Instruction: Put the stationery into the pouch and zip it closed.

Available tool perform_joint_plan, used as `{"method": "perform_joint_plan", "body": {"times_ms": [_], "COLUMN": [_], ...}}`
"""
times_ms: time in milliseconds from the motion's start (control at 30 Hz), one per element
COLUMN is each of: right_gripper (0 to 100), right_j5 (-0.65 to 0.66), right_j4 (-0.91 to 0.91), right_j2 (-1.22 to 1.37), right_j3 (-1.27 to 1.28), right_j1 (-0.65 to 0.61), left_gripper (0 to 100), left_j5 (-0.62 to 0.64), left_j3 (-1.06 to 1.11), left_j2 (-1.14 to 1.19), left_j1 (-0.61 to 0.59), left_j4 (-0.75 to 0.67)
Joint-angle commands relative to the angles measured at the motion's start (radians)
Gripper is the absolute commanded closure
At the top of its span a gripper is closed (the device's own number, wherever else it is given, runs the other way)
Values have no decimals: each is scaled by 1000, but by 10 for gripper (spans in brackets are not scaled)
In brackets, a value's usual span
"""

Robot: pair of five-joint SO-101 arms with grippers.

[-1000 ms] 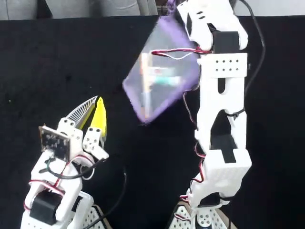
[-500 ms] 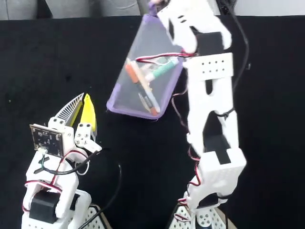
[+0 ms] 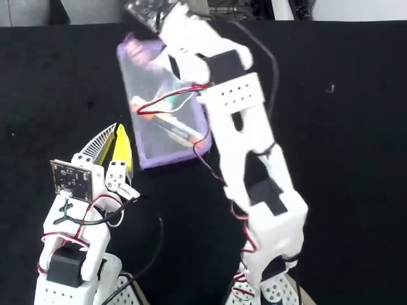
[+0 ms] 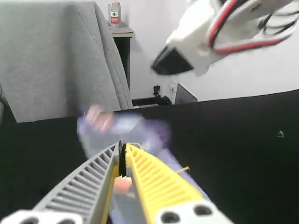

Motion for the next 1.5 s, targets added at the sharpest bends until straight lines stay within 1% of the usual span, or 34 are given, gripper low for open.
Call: {"method": "perform_joint_plan", "body": {"times_ms": [0, 167, 400, 467, 667, 800, 1000, 1067, 1267, 1367, 1467], "right_gripper": [987, 986, 986, 986, 986, 986, 987, 987, 987, 987, 987], "right_j5": [5, -3, 3, 0, 3, -2, 0, 3, 3, 0, 3], "right_j4": [-40, -31, 3, 14, 138, 209, 308, 345, 428, 473, 505], "right_j2": [84, 189, 168, 140, -4, -122, -326, -397, -549, -595, -644], "right_j3": [10, 4, 4, 5, 1, 2, 2, 7, 12, 10, 10], "right_j1": [-12, -8, -8, -8, -5, 43, 167, 207, 327, 353, 351], "left_gripper": [970, 970, 970, 971, 971, 971, 971, 971, 971, 971, 971], "left_j5": [-8, -9, -5, -3, -3, -3, -3, -3, -3, -3, -3], "left_j3": [-1, 42, 87, 90, 81, 81, 79, 59, -47, -68, -93], "left_j2": [-6, -6, -6, -6, -6, -6, -8, -8, -8, -8, -8], "left_j1": [-12, -13, -13, -13, -13, -13, -13, -13, -13, -13, -13], "left_j4": [-15, -15, -17, -15, 0, 14, 20, 52, 227, 301, 350]}}
